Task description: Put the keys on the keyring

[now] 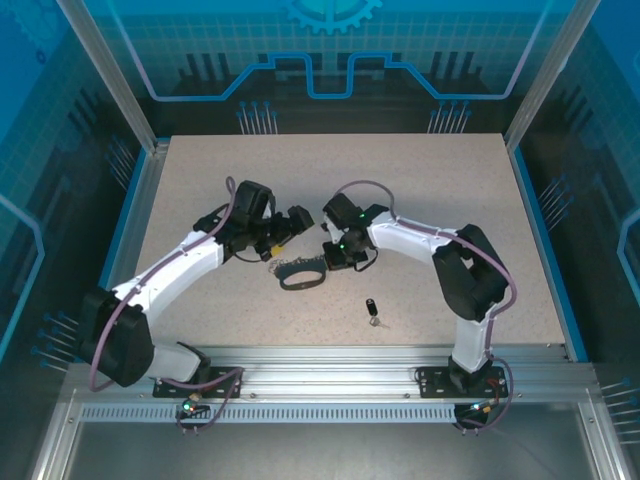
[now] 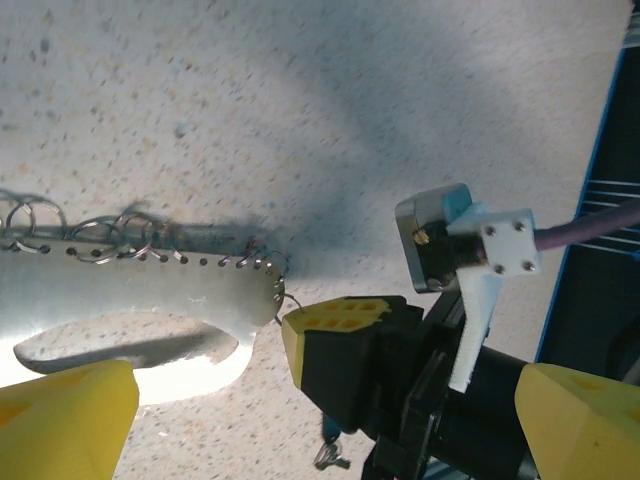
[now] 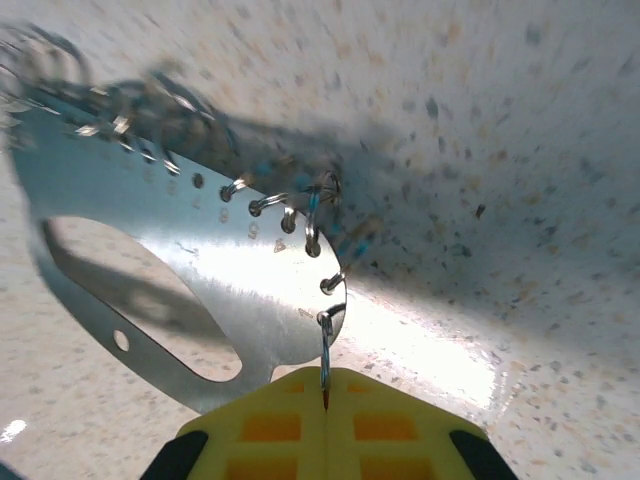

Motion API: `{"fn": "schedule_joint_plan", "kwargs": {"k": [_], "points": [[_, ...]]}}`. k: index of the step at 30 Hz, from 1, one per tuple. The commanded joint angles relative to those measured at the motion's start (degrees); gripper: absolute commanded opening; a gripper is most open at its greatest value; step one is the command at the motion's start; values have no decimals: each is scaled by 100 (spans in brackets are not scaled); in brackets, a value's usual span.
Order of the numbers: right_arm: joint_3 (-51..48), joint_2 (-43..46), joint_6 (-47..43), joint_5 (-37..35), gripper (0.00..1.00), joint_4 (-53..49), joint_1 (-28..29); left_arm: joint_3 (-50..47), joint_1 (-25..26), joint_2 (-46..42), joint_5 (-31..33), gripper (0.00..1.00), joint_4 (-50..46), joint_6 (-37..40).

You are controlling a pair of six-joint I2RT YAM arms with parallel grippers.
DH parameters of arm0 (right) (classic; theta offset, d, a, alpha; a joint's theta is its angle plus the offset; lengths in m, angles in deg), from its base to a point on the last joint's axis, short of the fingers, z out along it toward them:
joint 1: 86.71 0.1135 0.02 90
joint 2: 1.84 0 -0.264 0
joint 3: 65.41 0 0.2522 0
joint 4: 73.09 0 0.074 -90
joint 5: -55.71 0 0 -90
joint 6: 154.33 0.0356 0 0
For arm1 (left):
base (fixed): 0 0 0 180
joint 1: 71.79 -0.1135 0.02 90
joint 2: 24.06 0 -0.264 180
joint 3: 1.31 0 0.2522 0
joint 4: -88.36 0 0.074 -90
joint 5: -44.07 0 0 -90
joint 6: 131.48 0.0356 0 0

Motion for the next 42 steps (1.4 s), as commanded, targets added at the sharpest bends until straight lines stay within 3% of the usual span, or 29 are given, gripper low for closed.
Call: {"fn": "schedule_joint_plan", "kwargs": {"k": [1, 13, 23, 29, 42], "points": [[401, 435, -540, 523, 0, -110, -305, 355, -106, -220, 188, 98, -293, 146], [1243, 837, -1571, 2260, 0, -221, -1035, 820, -750, -142, -1044, 92, 154, 446], [1642, 922, -1716, 3257, 0, -171, -1384, 1061, -787, 285, -1863, 80, 1187, 290], [2008, 921, -1640, 3950, 0, -202, -1577, 1405, -913, 368, -2377, 68, 1615, 692], [2661, 1001, -1008, 4820, 0, 156, -1809, 2151, -1104, 803, -3502, 49, 3075, 185]]}}
